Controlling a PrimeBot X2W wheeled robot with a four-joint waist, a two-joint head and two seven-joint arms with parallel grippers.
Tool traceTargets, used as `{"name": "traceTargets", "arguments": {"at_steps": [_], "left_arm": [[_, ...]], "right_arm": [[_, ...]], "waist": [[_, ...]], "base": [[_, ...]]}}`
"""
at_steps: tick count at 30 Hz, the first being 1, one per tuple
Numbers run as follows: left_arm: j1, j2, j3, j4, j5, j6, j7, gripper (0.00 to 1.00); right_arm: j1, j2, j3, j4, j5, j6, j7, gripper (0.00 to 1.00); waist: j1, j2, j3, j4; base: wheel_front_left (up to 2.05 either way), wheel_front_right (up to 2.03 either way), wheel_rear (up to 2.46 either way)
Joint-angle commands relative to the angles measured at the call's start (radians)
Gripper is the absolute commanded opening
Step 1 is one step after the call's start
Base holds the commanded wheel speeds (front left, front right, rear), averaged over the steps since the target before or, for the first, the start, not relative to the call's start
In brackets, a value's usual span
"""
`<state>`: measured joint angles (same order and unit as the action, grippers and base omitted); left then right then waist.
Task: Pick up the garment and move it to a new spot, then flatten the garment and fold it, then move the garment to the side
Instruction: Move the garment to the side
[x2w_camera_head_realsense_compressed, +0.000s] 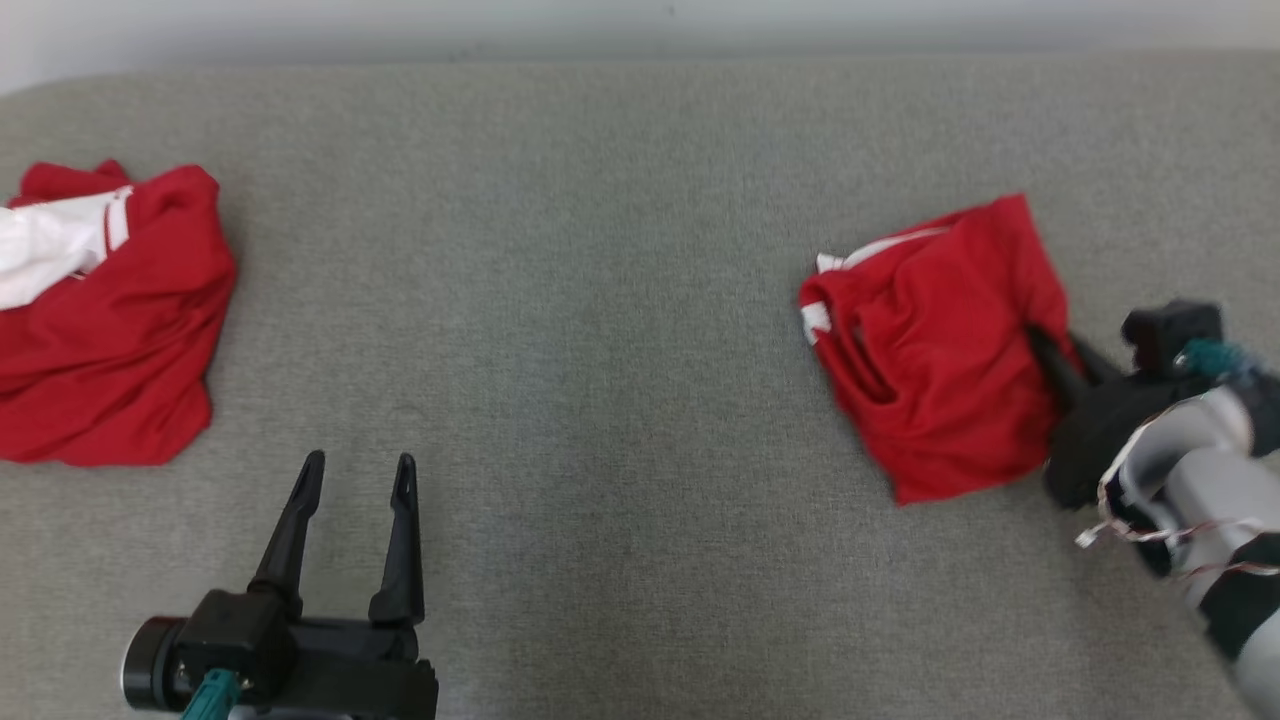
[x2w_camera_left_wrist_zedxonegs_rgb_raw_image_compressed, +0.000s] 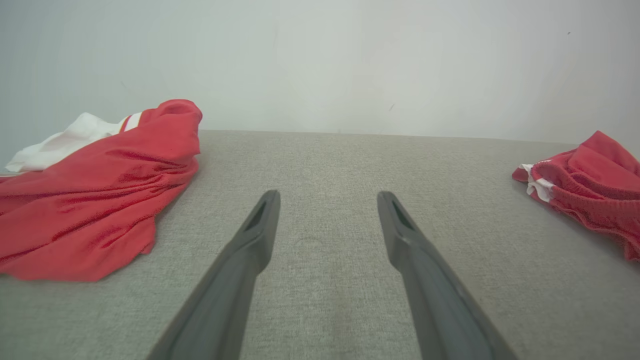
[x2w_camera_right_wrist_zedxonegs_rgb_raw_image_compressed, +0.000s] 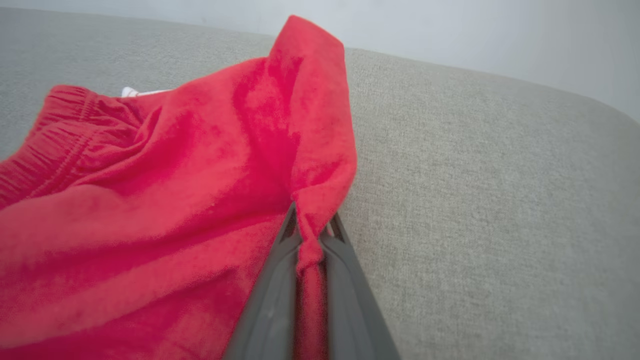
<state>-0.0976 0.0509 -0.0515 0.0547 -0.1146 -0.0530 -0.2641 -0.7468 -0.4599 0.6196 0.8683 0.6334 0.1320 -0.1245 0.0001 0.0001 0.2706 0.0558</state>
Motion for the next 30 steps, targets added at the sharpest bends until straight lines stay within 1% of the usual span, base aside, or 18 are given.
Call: {"name": "traceTargets", "arguments": {"at_steps": [1,3,4,7,10,15,22,26,30], "left_arm": [[-0.025,0.000,-0.005,-0.006,0.000,0.001,0.000,1.00],[-0.052,0.000,-0.014,-0.010,0.008,-0.001,0.000,1.00],[-0.052,0.000,-0.014,-0.010,0.008,-0.001,0.000,1.00],[-0.099,0.000,-0.019,-0.028,0.023,-0.005,0.000,1.00],[-0.136,0.005,-0.005,-0.054,0.035,-0.006,0.000,1.00],[-0.176,0.025,0.022,-0.091,0.051,-0.011,0.000,1.00],[-0.161,0.053,0.049,-0.150,0.085,0.001,0.000,1.00],[-0.154,0.063,0.055,-0.186,0.094,0.006,0.000,1.00],[-0.147,0.068,0.047,-0.201,0.103,0.005,0.000,1.00]], "right_arm": [[-0.036,-0.042,0.027,-0.020,0.012,-0.003,0.006,0.00],[-0.072,-0.098,0.056,-0.042,0.019,-0.003,0.007,0.00],[-0.072,-0.098,0.056,-0.042,0.019,-0.003,0.007,0.00],[-0.132,-0.175,0.095,-0.075,0.034,-0.003,0.012,0.00],[-0.197,-0.242,0.124,-0.104,0.045,-0.003,0.010,0.00],[-0.290,-0.325,0.167,-0.123,0.065,-0.003,-0.001,0.00],[-0.387,-0.375,0.206,-0.115,0.083,-0.003,-0.019,0.00],[-0.429,-0.385,0.222,-0.091,0.094,-0.003,-0.025,0.00],[-0.470,-0.388,0.234,-0.054,0.098,-0.003,-0.025,0.00]], "waist": [[-0.0001,-0.0001,0.068,-0.025],[-0.0001,-0.0001,0.106,-0.039],[-0.0001,-0.0001,0.106,-0.039],[-0.0001,-0.0001,0.169,-0.067],[-0.0001,-0.0001,0.230,-0.112],[-0.0001,-0.0001,0.301,-0.192],[-0.0001,-0.0001,0.355,-0.283],[-0.0001,-0.0001,0.366,-0.301],[-0.0001,-0.0001,0.374,-0.299]], "base": [[0.00,0.00,0.00],[0.00,0.00,0.00],[0.00,0.00,0.00],[0.00,0.00,0.00],[0.00,0.00,0.00],[0.00,0.00,0.00],[0.00,0.00,0.00],[0.00,0.00,0.00],[0.00,0.00,0.00]]}}
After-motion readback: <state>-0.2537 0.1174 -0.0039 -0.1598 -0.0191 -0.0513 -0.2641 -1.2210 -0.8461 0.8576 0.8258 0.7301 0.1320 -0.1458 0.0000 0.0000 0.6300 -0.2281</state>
